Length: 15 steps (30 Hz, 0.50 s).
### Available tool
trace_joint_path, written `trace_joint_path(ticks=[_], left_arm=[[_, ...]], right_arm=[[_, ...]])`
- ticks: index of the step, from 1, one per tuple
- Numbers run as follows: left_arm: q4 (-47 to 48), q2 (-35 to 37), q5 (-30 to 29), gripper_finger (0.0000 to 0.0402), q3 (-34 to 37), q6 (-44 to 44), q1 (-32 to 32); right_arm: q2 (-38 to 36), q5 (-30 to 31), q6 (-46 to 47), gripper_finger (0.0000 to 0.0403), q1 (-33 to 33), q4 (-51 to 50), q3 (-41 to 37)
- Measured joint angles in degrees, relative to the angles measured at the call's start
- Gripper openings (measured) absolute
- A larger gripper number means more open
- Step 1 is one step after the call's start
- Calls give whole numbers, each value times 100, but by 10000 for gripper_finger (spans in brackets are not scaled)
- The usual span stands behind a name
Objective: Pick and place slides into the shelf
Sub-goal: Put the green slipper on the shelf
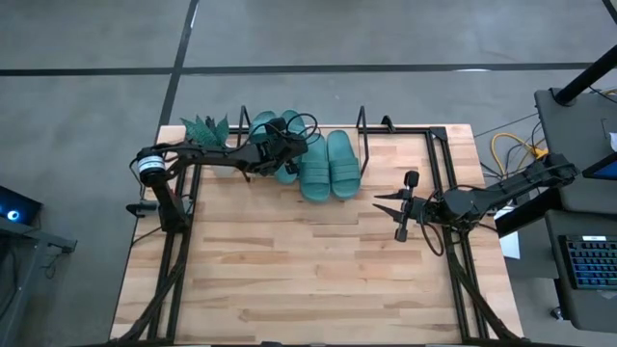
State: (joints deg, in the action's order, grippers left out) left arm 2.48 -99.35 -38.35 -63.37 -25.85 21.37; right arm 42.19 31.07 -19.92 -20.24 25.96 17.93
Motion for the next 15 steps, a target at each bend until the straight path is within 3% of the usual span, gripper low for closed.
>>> trace_joint_path(ticks=[15], left_arm=[[710,337,421,200,-44,15,-223]], right_arm=[[0,0,-2,84,1,-7,0]])
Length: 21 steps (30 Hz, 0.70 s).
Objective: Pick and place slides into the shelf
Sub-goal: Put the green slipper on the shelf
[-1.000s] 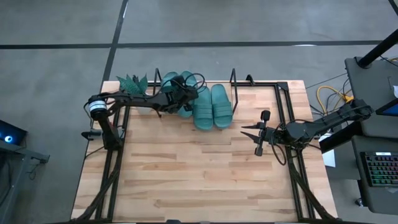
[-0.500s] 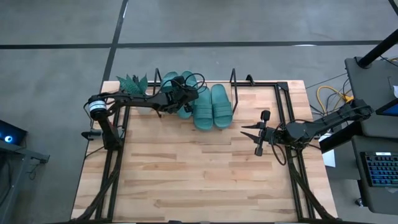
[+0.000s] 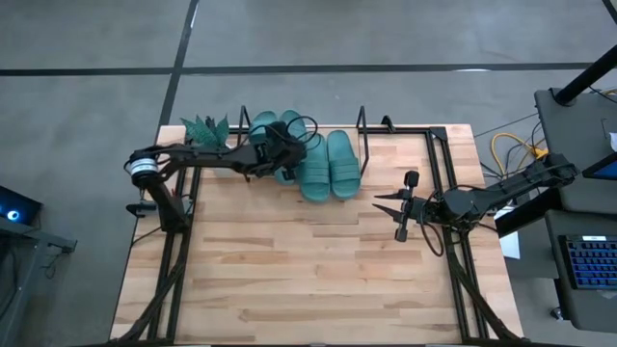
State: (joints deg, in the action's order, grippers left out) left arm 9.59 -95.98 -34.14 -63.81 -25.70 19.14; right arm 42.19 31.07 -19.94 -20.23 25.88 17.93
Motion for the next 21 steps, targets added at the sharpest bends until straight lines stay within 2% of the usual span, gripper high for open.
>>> trace_joint_path(ticks=[5,8,11,21], left_arm=[[493,475,73,211,11,105,-254],[1093,719,375,204,7,458,-311],[1627,813,332,192,63,611,-301],[1675,631,-35,162,104,632,-300]], right_arm=[[0,0,0,82,-1,-6,0],[0,0,0,78,-2,-14,0],[0,0,0,77,0,-14,0],[0,0,-3,89,-2,-11,2]])
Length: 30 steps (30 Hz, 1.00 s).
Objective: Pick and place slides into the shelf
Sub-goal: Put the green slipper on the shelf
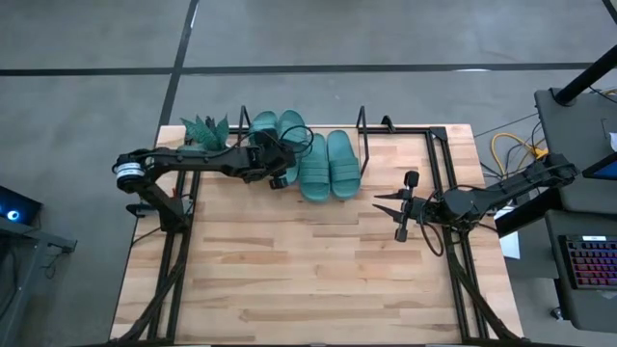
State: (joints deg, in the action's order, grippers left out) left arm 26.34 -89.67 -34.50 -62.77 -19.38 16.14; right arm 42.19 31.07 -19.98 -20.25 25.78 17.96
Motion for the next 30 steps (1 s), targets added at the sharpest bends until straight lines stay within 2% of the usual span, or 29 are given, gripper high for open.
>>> trace_joint_path(ticks=[8,11,17,22,27,30], left_arm=[[28,-179,-121,149,72,-95,0],[30,-164,-43,111,75,-98,0],[35,-102,255,10,77,-101,8],[91,-102,240,4,77,-128,13],[408,-52,-169,1,77,-153,13],[419,-52,-199,0,77,-102,13]], right_arm=[[0,0,-8,81,1,-2,0],[0,0,-21,78,2,-3,0],[0,0,-19,80,1,-2,0],[0,0,-15,86,0,-2,0],[0,0,-13,89,2,-2,0],[0,0,-14,85,1,-2,0]])
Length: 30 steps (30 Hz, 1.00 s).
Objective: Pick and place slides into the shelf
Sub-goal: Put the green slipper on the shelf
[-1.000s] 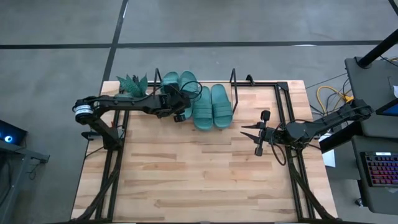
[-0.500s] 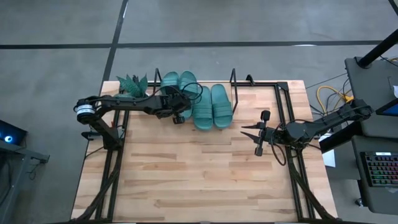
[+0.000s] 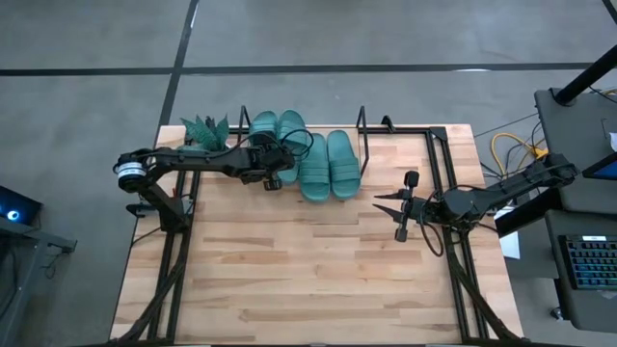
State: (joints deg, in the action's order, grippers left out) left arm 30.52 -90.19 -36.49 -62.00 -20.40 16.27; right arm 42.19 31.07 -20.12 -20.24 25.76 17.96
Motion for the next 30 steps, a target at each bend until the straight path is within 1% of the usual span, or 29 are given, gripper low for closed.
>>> trace_joint_path(ticks=[7,9,12,22,30], left_arm=[[7,-46,25,0,2,33,0],[4,-66,143,0,7,46,0],[7,-106,256,0,17,55,2],[-7,-247,293,0,20,57,11],[2,-258,462,0,26,59,24]], right_arm=[[0,0,0,75,0,0,0],[0,0,0,75,1,-2,0],[0,0,0,78,1,-2,0],[0,0,0,86,0,-1,0],[0,0,0,77,0,0,0]])
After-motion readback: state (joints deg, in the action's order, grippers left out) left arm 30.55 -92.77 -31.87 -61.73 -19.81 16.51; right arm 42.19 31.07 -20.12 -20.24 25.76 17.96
